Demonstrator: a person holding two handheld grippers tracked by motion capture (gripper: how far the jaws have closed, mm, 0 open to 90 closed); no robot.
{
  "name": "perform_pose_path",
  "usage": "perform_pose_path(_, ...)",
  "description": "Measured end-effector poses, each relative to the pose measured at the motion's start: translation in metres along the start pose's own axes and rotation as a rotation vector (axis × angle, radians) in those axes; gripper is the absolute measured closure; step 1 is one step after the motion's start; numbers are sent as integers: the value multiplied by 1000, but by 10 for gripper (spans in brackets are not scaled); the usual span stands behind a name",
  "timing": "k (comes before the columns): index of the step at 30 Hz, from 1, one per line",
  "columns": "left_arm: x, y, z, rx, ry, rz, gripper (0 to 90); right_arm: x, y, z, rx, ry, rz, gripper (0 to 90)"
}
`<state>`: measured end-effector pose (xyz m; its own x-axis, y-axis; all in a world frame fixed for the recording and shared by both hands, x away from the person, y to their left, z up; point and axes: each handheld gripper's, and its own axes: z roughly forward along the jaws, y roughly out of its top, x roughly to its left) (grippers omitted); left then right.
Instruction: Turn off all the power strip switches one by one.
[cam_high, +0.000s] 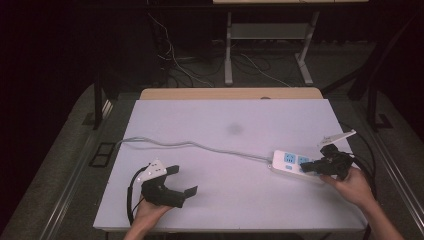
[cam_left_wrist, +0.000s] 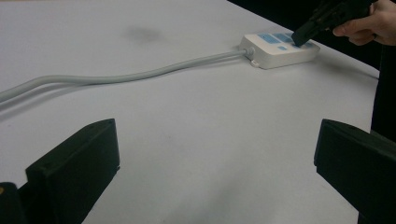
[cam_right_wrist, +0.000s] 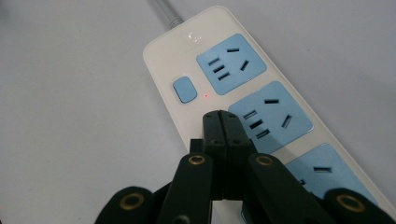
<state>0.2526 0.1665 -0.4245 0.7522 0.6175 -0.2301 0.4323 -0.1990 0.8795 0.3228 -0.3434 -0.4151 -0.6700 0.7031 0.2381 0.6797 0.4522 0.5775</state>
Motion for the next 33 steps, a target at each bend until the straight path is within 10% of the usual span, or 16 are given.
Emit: perform_pose_path(33,0,-1,1,6,4,-4,0,4,-8,-2,-22,-27,4,900)
